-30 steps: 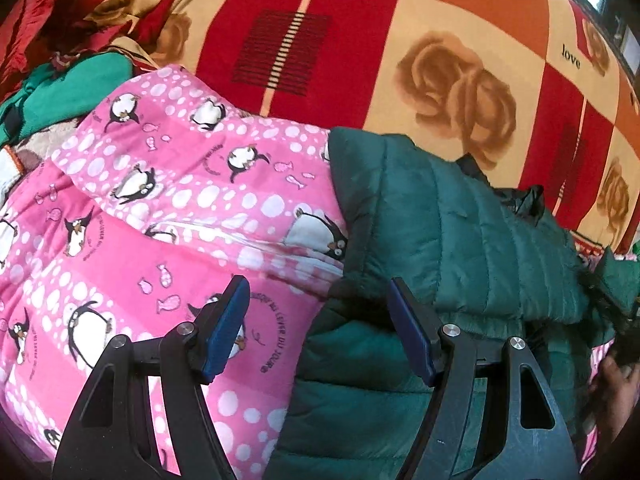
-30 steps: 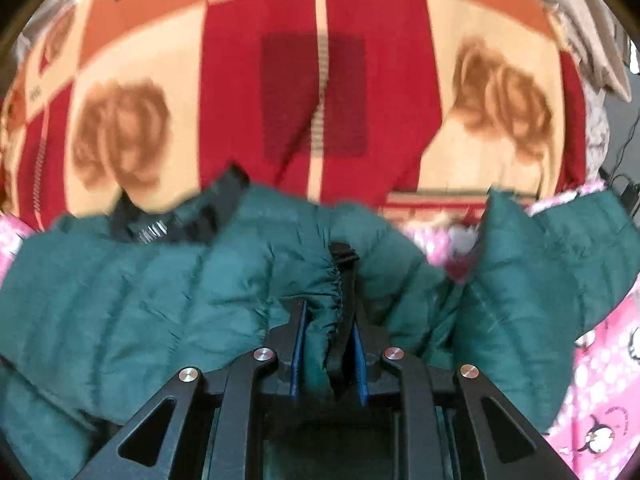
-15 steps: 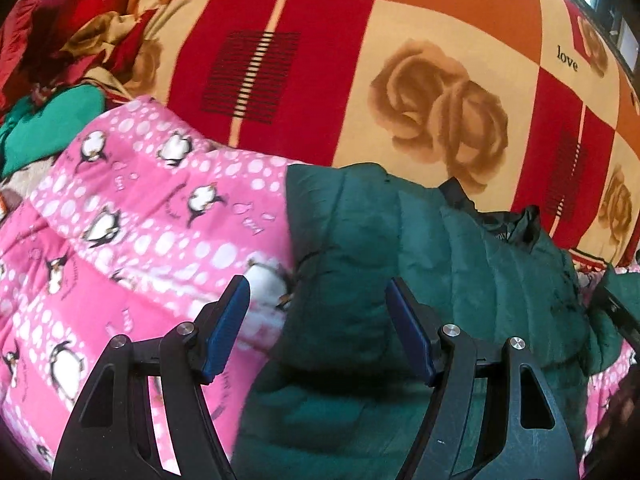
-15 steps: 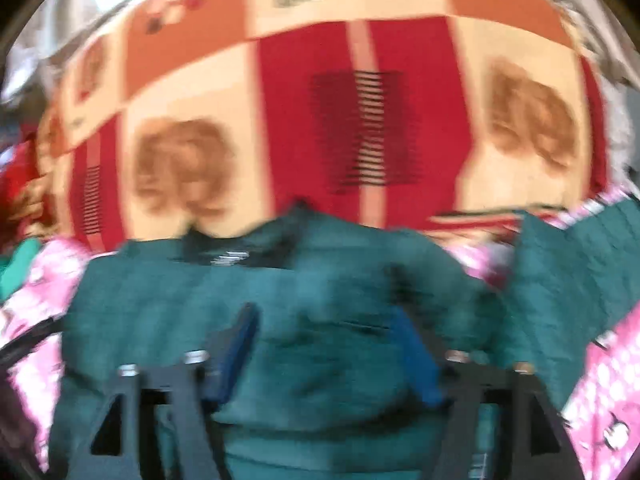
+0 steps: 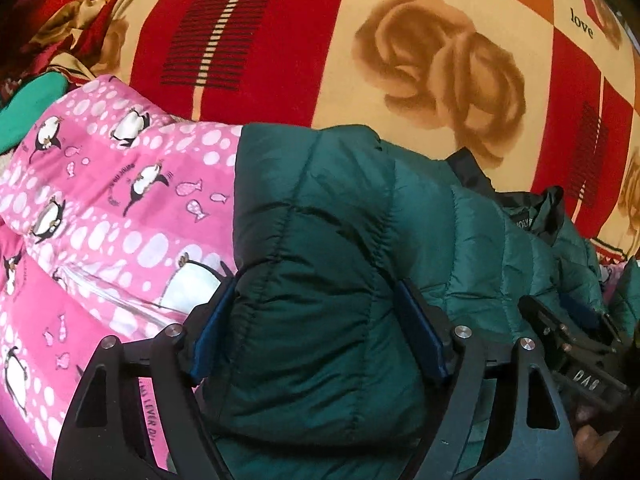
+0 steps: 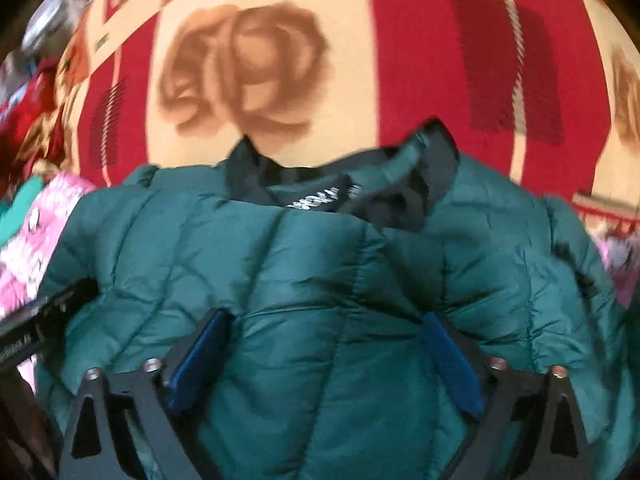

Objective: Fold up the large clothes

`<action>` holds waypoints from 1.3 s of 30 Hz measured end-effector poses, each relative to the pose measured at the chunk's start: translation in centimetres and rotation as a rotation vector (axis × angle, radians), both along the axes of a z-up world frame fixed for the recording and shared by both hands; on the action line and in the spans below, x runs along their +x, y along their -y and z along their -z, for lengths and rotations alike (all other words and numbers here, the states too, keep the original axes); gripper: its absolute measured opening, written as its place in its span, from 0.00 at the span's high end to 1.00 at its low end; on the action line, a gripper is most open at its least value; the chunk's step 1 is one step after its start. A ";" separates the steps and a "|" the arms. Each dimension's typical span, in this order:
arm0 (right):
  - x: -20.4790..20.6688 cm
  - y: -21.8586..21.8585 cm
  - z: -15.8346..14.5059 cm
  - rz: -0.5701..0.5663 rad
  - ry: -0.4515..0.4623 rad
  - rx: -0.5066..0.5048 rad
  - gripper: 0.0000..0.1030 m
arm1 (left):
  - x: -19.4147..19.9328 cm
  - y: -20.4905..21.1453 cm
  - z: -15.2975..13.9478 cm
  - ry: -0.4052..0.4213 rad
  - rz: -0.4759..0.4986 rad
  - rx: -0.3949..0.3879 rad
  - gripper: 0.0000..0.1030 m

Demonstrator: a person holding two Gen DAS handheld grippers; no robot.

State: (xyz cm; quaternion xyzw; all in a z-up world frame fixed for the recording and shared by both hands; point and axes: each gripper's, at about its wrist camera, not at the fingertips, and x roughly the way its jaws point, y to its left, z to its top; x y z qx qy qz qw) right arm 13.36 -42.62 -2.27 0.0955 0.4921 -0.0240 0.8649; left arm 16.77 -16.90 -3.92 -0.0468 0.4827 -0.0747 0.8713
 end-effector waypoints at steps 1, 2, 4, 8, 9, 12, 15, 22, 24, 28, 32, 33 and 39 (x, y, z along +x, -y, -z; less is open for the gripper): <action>0.1 0.0 0.0 -0.004 -0.007 -0.004 0.01 | 0.0 0.1 0.0 0.001 -0.002 0.003 0.21; 0.2 -0.2 -0.1 -0.014 -0.021 -0.017 0.01 | 0.0 0.2 0.1 0.002 -0.003 0.007 0.21; 0.3 -0.2 -0.7 -0.024 -0.052 -0.029 0.02 | -0.1 0.3 0.1 0.005 -0.002 0.014 0.21; -2.0 0.4 -3.7 0.005 0.027 -0.055 0.05 | -0.4 0.2 0.1 0.013 0.000 0.011 0.20; -2.5 0.6 -4.1 0.008 0.039 -0.068 0.05 | -0.4 0.2 0.1 0.013 -0.001 0.010 0.20; -4.3 2.2 -4.4 0.053 0.056 -0.106 0.05 | -0.5 0.2 0.2 0.018 -0.008 0.010 0.20; -5.0 4.9 -2.9 0.140 0.013 -0.113 0.05 | -0.6 0.4 0.2 0.024 -0.008 0.019 0.19; -5.4 6.3 -1.0 0.173 -0.049 -0.071 0.05 | -1.0 0.8 0.1 0.039 -0.007 0.050 0.19; -6.3 5.7 -2.3 0.167 -0.011 -0.099 0.05 | -1.1 0.8 -0.1 0.041 -0.010 0.053 0.19; -7.8 4.5 -5.2 0.151 0.110 -0.133 0.05 | -1.8 0.8 -0.6 0.050 -0.010 0.062 0.19; -7.1 3.1 -5.4 0.089 0.105 -0.145 0.05 | -2.4 0.9 -0.8 0.053 -0.013 0.072 0.19; -6.1 2.3 -4.6 0.079 0.090 -0.153 0.05 | -2.5 1.0 -0.8 0.054 -0.013 0.074 0.19; -5.6 2.5 -0.8 0.086 -0.003 -0.139 0.05 | -3.4 1.1 -1.2 0.065 0.000 0.086 0.19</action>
